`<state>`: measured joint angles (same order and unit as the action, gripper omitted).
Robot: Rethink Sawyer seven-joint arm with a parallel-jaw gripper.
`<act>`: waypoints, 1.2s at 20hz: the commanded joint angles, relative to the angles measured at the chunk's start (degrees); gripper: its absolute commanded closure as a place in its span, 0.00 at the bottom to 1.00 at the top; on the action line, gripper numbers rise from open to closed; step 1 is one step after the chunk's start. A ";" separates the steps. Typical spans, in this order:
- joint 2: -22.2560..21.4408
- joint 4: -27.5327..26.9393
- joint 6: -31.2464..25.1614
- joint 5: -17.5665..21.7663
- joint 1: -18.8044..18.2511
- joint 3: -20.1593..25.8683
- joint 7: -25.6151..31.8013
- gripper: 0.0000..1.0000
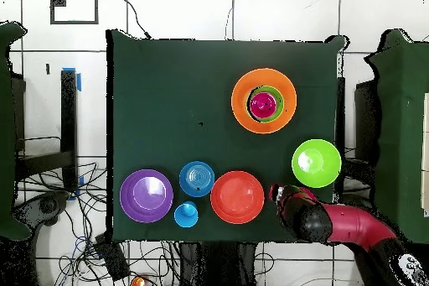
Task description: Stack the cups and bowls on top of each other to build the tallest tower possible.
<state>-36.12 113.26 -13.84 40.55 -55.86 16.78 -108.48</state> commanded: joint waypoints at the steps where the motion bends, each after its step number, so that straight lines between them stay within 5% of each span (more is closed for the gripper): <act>1: 1.01 -3.43 -2.91 3.84 2.22 3.51 4.69 0.00; 15: 0.61 -3.57 -3.03 5.27 3.52 0.42 3.35 0.00; 16: 0.52 -3.53 -2.89 5.27 3.61 0.25 3.24 1.00; 24: 0.17 -2.37 -0.39 5.62 3.49 1.06 2.74 1.00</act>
<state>-36.09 113.23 -13.84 41.51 -55.24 15.75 -108.48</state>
